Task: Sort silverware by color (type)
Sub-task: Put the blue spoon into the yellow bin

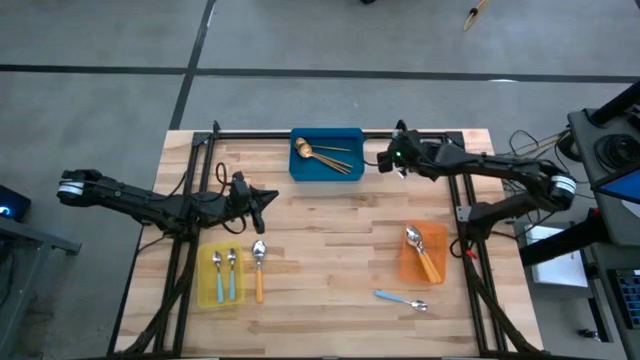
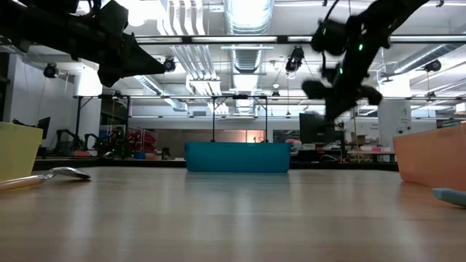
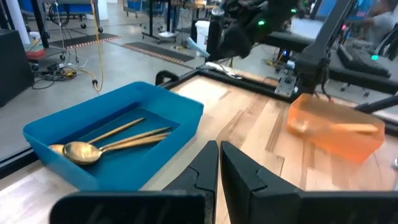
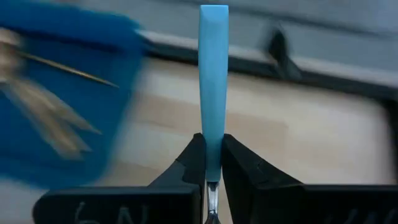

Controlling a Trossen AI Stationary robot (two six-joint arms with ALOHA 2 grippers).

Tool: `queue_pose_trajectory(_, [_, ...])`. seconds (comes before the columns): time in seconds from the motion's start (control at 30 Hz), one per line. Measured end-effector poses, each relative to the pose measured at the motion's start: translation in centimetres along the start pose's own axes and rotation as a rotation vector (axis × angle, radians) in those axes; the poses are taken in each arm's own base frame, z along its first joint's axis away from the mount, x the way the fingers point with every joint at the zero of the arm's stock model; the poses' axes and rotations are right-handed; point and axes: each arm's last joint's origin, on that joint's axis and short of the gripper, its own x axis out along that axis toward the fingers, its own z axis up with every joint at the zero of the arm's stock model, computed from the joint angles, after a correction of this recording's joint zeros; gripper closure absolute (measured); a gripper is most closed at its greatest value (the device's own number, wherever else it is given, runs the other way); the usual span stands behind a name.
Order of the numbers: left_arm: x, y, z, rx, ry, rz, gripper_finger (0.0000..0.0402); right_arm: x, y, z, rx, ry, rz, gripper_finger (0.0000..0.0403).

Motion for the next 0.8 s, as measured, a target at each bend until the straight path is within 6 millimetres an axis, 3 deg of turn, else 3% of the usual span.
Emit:
queue_pose_trajectory(0.27, [-0.1, -0.2, 1.1, -0.047, -0.103, -0.025, 0.0402, -6.8, 6.1, -0.6, -0.231, -0.338, 0.472, 0.0380])
queue_pose_trajectory(0.43, [-0.2, -0.4, 2.0, -0.081, -0.177, -0.054, 0.0400, -9.9, 8.9, -2.0, -0.377, -0.502, 0.652, 0.0380])
queue_pose_trajectory(0.6, [-0.3, -0.8, 2.5, -0.095, -0.214, -0.161, 0.0383, -10.9, 11.3, -4.2, -0.574, -0.611, 0.719, 0.0380])
queue_pose_trajectory(0.8, [-0.3, -1.2, 2.2, -0.052, -0.183, -0.267, 0.0340, -9.9, 14.2, -6.9, -0.787, -0.738, 0.713, 0.0380])
